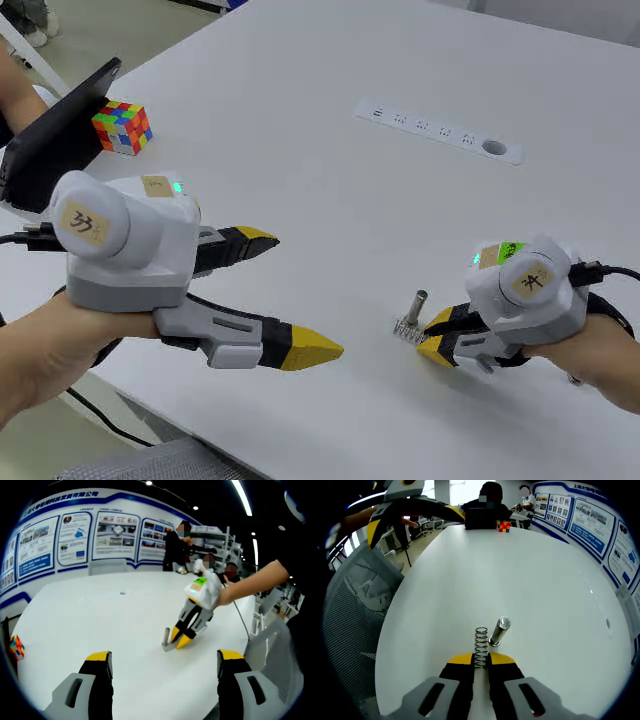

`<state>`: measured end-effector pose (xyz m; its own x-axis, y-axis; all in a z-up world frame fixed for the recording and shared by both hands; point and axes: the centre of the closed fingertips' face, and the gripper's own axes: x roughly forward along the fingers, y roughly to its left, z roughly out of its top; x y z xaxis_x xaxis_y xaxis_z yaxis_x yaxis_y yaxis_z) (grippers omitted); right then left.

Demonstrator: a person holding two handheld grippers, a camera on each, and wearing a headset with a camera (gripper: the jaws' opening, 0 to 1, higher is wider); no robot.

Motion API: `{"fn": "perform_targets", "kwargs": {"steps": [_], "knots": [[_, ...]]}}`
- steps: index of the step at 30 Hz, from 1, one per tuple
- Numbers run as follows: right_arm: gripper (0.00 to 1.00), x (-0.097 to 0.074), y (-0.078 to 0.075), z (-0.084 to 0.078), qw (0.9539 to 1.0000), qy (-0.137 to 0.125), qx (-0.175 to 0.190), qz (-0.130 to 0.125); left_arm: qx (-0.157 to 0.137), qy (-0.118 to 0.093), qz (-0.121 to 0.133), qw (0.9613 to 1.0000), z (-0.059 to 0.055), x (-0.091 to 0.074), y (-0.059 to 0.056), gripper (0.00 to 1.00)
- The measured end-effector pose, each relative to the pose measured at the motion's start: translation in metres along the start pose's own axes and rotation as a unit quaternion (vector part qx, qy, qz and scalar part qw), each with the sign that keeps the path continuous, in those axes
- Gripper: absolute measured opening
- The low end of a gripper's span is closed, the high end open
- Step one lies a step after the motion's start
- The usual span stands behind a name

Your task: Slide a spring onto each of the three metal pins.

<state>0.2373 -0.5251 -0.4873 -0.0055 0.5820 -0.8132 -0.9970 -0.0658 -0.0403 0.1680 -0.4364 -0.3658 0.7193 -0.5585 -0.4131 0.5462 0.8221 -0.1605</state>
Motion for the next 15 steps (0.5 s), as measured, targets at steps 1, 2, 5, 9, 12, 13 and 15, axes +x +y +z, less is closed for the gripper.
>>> {"fn": "perform_targets", "kwargs": {"steps": [1,2,5,9,12,13,15], "knots": [[0.12,0.000,0.000,0.000,1.0000,0.000,-0.003,0.000,0.000,0.000,0.000,1.0000,0.000,0.000,0.000,0.88],[0.12,0.000,0.000,0.000,1.0000,0.000,-0.005,-0.001,0.001,0.001,0.000,1.0000,0.000,0.000,-0.001,0.88],[0.11,0.000,0.001,0.000,0.9999,0.003,-0.014,-0.005,0.004,0.002,-0.004,1.0000,0.001,0.002,-0.005,0.88],[0.11,-0.003,0.007,0.003,0.9995,0.006,-0.032,0.000,0.007,-0.002,-0.010,0.9999,0.005,0.006,-0.010,0.88],[0.11,-0.012,0.008,0.007,0.9993,-0.002,-0.038,-0.002,0.009,-0.001,-0.016,0.9998,0.005,0.008,-0.014,0.87],[0.11,-0.015,0.009,0.008,0.9992,-0.005,-0.039,-0.002,0.011,0.000,-0.018,0.9998,0.005,0.010,-0.016,0.87],[0.11,-0.023,0.011,0.011,0.9990,-0.011,-0.044,-0.002,0.014,0.004,-0.022,0.9997,0.004,0.013,-0.019,0.86]]}}
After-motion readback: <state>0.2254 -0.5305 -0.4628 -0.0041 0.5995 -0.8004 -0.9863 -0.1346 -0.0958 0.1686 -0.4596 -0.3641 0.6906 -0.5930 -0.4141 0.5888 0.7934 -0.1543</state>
